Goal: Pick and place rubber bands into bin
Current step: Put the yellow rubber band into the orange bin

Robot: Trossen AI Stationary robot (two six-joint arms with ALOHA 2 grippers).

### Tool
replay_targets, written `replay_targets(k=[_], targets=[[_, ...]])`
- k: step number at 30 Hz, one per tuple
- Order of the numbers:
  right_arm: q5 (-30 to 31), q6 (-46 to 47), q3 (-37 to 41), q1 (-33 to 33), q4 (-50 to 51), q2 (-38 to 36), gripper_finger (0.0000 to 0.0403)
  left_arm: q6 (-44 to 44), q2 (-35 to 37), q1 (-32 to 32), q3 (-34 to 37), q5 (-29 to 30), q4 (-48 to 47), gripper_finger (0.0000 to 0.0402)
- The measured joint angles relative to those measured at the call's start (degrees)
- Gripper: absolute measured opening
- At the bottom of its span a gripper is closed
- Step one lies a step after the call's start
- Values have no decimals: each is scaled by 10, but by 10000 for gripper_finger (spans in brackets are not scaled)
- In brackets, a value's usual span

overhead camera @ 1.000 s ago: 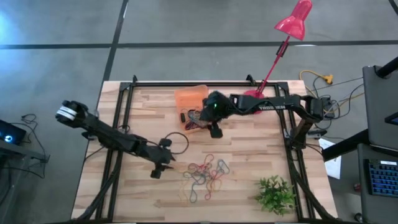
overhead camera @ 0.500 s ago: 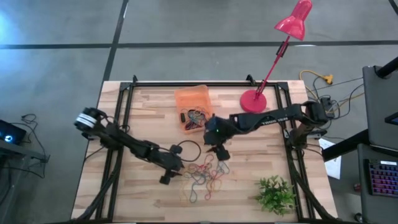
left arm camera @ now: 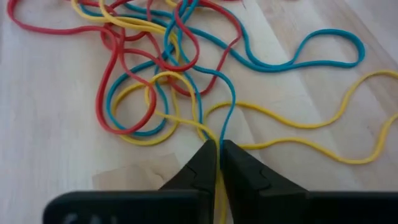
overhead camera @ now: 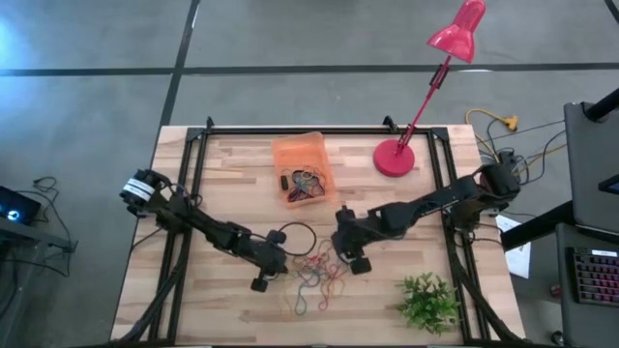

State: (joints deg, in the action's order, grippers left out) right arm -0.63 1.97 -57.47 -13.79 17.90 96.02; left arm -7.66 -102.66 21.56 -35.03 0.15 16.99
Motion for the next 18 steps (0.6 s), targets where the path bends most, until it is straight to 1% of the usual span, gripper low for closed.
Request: replay_targets(k=[4, 8, 12, 18], targets=[[36, 28, 23, -28, -12, -26, 87, -9, 5, 0, 0, 15, -3, 2], [62, 44, 43, -57, -27, -56, 73, -9, 30, 0, 0, 23, -5, 1], [94, 56, 47, -84, -30, -82, 62, 7, 75, -1, 2, 30, -19, 1], [134, 62, 48, -114, -36, -98, 53, 22, 155, -2, 5, 62, -82, 0]])
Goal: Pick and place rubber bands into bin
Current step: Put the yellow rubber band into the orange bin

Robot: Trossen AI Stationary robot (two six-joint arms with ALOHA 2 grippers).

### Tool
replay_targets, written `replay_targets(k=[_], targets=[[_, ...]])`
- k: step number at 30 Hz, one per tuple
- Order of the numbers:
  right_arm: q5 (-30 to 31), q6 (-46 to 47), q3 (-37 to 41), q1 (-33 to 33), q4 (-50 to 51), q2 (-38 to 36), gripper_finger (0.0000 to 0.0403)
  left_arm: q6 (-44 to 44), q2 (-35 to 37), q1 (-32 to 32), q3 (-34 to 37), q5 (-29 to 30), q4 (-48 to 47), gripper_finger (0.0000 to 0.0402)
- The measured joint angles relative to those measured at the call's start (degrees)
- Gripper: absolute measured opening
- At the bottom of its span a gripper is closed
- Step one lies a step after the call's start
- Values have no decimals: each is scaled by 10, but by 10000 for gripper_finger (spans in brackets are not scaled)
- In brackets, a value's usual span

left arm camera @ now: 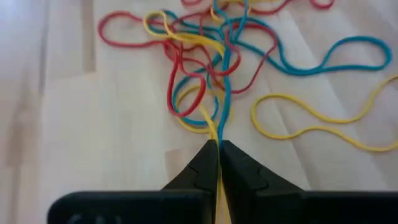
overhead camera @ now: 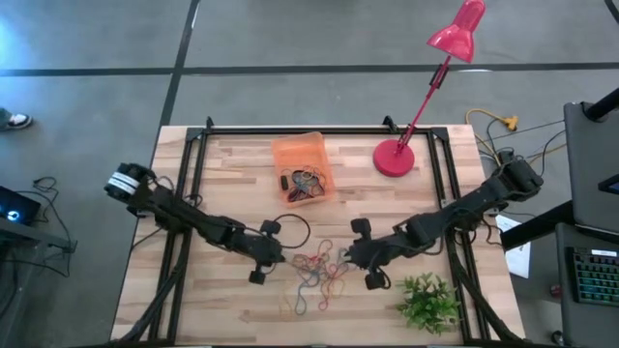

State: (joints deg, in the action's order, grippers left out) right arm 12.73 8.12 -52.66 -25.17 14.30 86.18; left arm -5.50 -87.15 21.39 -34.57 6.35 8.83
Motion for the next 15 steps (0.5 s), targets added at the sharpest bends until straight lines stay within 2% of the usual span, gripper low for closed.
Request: replay_targets(k=[7, 12, 15], targets=[[25, 11, 3, -9, 1, 3, 52, 1, 34, 1, 5, 4, -9, 0], [25, 20, 7, -8, 1, 3, 52, -1, 7, 1, 6, -22, -28, 4], [25, 20, 8, -8, -1, 3, 52, -6, -20, 1, 6, -28, -25, 29]])
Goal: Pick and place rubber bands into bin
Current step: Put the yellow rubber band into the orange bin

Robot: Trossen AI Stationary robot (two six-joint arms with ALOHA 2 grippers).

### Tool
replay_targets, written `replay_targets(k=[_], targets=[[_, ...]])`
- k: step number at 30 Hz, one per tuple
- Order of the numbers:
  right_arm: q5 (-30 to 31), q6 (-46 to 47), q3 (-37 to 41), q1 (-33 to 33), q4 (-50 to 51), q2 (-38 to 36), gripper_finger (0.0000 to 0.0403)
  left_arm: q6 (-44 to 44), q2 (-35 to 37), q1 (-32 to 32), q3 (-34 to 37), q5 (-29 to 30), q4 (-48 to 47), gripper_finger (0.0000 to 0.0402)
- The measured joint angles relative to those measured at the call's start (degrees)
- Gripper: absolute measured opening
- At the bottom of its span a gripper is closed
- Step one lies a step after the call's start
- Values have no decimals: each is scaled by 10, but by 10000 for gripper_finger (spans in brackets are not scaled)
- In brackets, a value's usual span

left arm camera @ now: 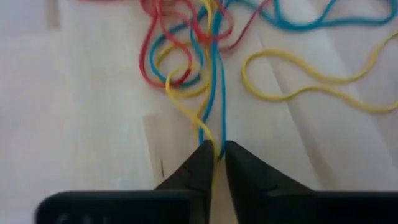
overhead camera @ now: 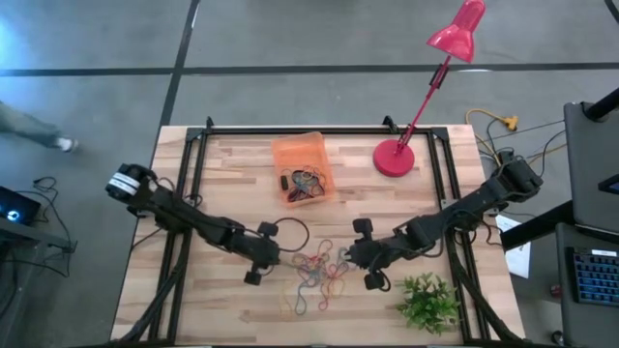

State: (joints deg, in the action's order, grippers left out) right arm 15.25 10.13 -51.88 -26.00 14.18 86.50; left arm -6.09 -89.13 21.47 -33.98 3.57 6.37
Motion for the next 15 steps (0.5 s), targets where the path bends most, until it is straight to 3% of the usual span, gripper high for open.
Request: replay_targets(k=[8, 15], targets=[[14, -1, 0, 0, -3, 0, 52, -26, -29, -1, -4, 3, 8, 118], [15, -2, 0, 0, -11, 0, 52, -39, -17, -1, -4, 2, -32, 141]])
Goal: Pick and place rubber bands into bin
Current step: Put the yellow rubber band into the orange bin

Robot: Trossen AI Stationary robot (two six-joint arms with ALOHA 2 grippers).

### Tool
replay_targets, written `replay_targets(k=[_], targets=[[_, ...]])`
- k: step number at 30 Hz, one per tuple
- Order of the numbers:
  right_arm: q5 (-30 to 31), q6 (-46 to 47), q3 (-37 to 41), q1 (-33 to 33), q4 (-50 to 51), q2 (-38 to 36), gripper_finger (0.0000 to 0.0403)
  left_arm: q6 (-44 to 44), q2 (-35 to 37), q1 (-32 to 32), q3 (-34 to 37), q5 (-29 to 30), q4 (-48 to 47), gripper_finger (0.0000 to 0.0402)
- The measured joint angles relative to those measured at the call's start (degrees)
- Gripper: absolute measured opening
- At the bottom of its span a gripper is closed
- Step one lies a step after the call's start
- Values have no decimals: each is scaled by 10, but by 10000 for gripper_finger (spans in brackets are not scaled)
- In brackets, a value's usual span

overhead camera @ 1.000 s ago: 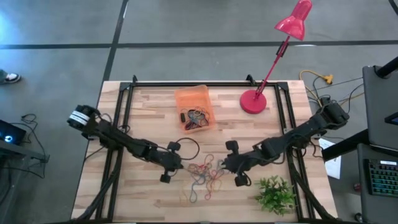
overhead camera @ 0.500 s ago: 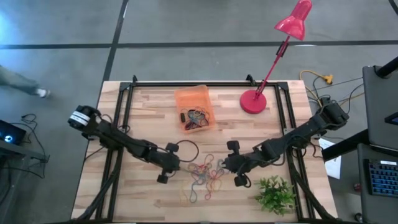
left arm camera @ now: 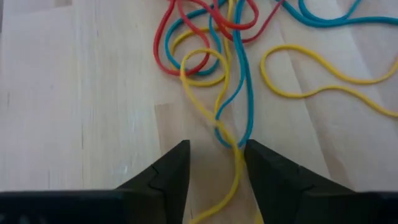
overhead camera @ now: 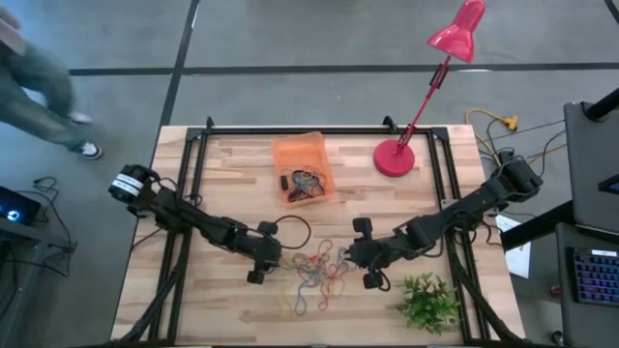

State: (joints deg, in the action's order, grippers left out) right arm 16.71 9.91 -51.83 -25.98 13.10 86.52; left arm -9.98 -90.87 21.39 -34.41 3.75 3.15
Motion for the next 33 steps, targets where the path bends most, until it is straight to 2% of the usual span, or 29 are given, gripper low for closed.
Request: replay_targets(k=[17, 20, 25, 33], targets=[[0, 0, 5, 0, -2, 0, 52, -28, 2, 1, 3, -23, -48, 136], [1, 1, 9, 0, -4, 1, 52, -28, 2, 2, 3, -21, -48, 106], [2, 0, 22, 0, -26, 1, 52, -21, 2, 2, 3, -28, -46, 15], [4, 4, 31, 0, -33, 1, 52, -3, 8, 3, -1, -7, -38, 1]])
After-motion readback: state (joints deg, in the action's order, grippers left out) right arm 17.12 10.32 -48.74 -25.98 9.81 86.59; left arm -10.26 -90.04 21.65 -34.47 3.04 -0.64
